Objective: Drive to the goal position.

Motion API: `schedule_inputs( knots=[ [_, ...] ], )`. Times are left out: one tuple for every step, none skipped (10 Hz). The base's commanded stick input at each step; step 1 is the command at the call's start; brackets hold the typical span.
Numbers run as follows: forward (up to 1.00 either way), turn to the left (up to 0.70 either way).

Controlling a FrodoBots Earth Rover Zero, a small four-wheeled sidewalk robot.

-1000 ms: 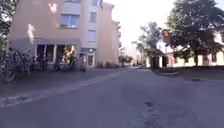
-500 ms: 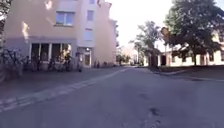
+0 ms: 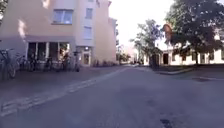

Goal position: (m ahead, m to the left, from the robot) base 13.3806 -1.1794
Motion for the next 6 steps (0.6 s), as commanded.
schedule_inputs(
  knots=[
    [0.70, 0.00],
    [0.70, 0.00],
    [0.70, 0.00],
    [0.70, 0.02],
    [0.70, 0.03],
    [0.70, 0.05]
  ],
)
